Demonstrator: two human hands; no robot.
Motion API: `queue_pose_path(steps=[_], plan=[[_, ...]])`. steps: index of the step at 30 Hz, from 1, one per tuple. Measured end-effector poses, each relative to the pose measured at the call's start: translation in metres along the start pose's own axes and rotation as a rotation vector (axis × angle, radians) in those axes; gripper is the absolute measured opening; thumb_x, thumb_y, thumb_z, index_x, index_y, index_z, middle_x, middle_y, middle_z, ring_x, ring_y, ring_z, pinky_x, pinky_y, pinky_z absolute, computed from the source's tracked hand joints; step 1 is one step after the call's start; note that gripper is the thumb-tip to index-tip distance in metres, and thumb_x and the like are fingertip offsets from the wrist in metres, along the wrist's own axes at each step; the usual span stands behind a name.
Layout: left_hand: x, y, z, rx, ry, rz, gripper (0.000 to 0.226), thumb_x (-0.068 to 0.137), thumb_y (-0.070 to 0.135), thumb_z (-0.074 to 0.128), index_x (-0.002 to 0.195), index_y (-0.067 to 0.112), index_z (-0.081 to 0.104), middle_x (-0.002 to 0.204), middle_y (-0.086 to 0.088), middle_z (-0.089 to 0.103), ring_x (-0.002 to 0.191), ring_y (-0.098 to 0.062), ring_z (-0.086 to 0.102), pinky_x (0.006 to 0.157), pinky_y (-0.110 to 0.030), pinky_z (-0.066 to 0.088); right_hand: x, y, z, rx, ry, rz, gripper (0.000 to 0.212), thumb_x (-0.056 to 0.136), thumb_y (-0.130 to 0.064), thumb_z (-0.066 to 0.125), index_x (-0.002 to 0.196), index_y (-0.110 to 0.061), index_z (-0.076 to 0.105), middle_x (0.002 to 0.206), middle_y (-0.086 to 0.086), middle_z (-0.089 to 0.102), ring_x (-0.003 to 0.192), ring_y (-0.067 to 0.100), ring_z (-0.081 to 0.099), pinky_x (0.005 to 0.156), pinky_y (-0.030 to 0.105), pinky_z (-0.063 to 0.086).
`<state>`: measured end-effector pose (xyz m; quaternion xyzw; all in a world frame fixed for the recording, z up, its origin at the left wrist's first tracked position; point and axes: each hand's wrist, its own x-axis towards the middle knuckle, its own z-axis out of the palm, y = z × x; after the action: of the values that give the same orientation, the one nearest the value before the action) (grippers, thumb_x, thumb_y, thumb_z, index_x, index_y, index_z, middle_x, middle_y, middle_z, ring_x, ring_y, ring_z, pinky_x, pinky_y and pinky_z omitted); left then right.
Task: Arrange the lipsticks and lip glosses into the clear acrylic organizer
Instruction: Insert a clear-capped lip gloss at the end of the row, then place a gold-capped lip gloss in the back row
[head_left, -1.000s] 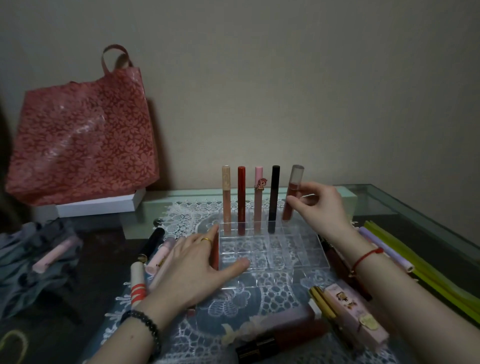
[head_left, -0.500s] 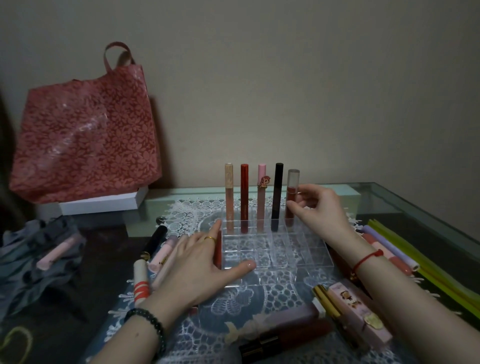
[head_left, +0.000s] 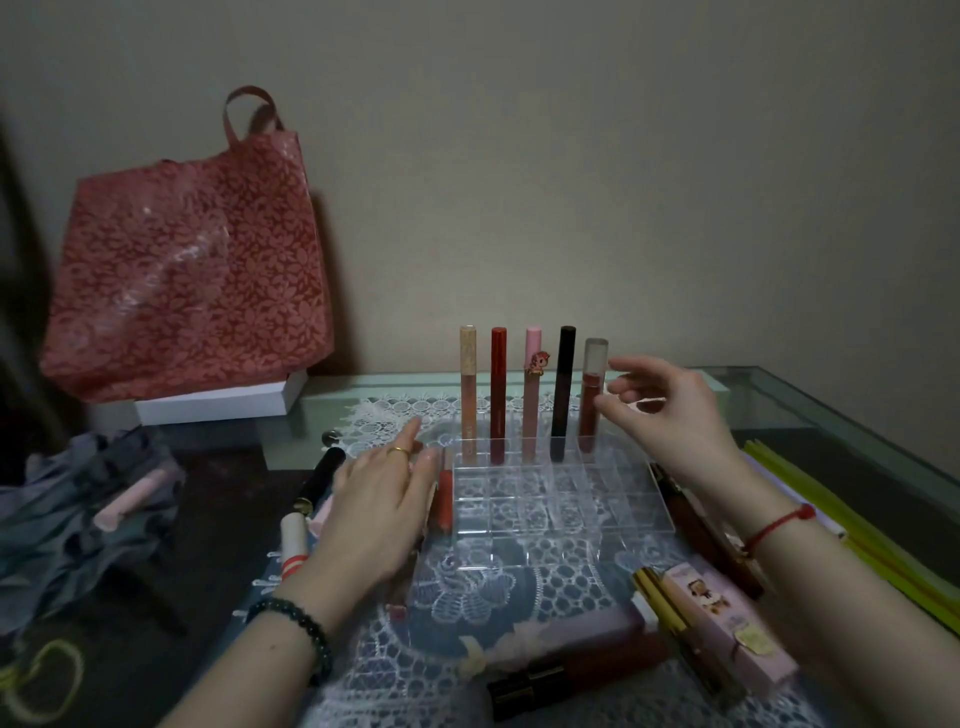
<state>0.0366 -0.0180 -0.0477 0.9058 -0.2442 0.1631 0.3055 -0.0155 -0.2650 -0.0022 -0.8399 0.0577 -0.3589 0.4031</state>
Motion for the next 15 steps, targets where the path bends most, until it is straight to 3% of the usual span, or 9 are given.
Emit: queue_pose_path(steps=[3,5,8,15], plan=[[0.006,-0.007,-0.009,0.247,0.092,0.033,0.042,0.09,0.047,0.031,0.104,0.02,0.061,0.119,0.005,0.06,0.115,-0.016,0.045,0.104,-0.039,0.019,-0.008,-0.008,-0.01,-0.038,0.023,-0.041,0.037,0.077,-0.02,0.069,0.112,-0.018,0.06,0.086,-0.007,0.062,0.081,0.008,0.058,0.077,0.025,0.046],[0.006,-0.007,-0.015,0.316,0.112,0.046,0.037,0.088,0.047,0.041,0.114,0.027,0.057,0.104,0.009,0.065,0.108,-0.014,0.048,0.097,-0.034,0.019,-0.014,-0.01,-0.017,-0.082,0.029,-0.071,0.037,0.078,-0.022,0.067,0.114,-0.022,0.058,0.086,-0.011,0.06,0.081,0.005,0.056,0.076,0.024,0.044],[0.005,-0.003,-0.018,0.378,0.052,0.041,0.038,0.082,0.055,0.046,0.11,0.032,0.057,0.084,0.013,0.066,0.1,-0.012,0.05,0.092,-0.033,0.022,-0.025,-0.006,-0.024,-0.069,0.042,-0.076,0.033,0.08,-0.022,0.065,0.112,-0.024,0.059,0.087,-0.013,0.06,0.082,0.002,0.056,0.072,0.019,0.044],[0.0,0.001,-0.011,0.422,-0.068,-0.02,0.038,0.078,0.062,0.046,0.106,0.036,0.053,0.078,0.014,0.065,0.084,-0.009,0.05,0.092,-0.034,0.031,-0.031,0.011,-0.029,-0.106,0.023,-0.046,0.029,0.08,-0.024,0.064,0.109,-0.027,0.059,0.084,-0.015,0.061,0.082,0.002,0.058,0.07,0.02,0.045]])
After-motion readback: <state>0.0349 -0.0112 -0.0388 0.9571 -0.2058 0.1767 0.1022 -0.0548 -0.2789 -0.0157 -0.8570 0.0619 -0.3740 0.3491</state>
